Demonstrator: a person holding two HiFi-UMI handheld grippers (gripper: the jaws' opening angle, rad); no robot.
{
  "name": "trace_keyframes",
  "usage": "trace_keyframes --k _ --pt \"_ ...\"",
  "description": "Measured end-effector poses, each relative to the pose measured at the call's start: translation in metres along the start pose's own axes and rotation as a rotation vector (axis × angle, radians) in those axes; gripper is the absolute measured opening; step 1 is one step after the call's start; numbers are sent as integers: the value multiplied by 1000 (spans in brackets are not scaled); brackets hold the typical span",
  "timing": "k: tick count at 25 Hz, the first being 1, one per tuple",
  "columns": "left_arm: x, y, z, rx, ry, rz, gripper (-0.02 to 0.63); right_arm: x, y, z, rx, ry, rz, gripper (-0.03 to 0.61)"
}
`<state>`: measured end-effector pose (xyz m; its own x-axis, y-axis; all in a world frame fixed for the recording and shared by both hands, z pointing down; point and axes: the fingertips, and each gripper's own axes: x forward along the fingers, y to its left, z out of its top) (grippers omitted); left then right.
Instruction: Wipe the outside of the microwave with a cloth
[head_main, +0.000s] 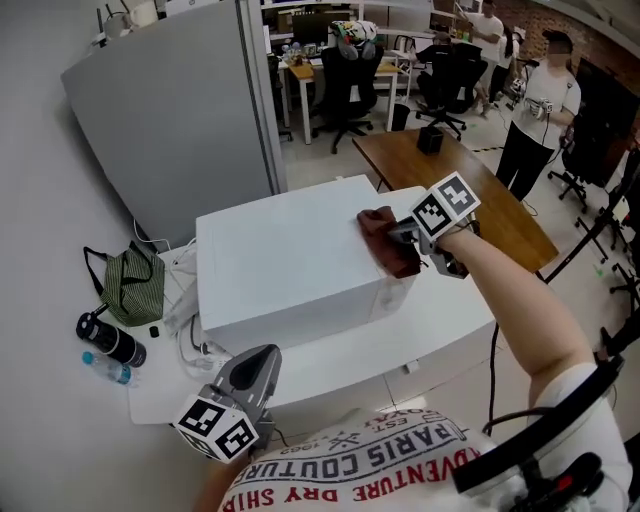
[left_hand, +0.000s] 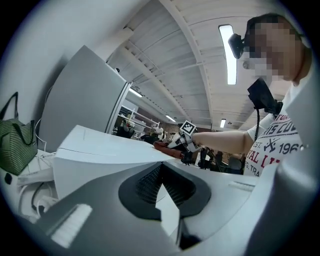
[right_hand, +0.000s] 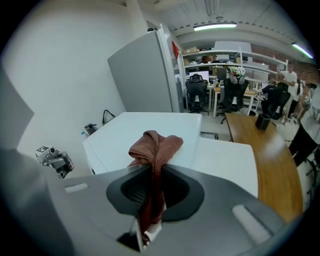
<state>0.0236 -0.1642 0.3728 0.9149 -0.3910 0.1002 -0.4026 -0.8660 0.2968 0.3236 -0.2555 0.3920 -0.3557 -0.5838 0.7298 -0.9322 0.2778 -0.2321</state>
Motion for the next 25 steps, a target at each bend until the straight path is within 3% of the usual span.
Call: trace_keyframes --k 4,10,17,25 --pt "15 -9 -3 4 15 -20 2 -16 -25 -12 12 7 -20 40" --pt "16 -3 -4 7 33 -2 2 -18 -10 6 25 -42 64 40" --pt "-14 17 -5 -18 7 79 2 1 74 78 -92 -92 228 40" --pt "-86 56 2 -35 -78 250 2 84 199 135 -242 -55 404 40"
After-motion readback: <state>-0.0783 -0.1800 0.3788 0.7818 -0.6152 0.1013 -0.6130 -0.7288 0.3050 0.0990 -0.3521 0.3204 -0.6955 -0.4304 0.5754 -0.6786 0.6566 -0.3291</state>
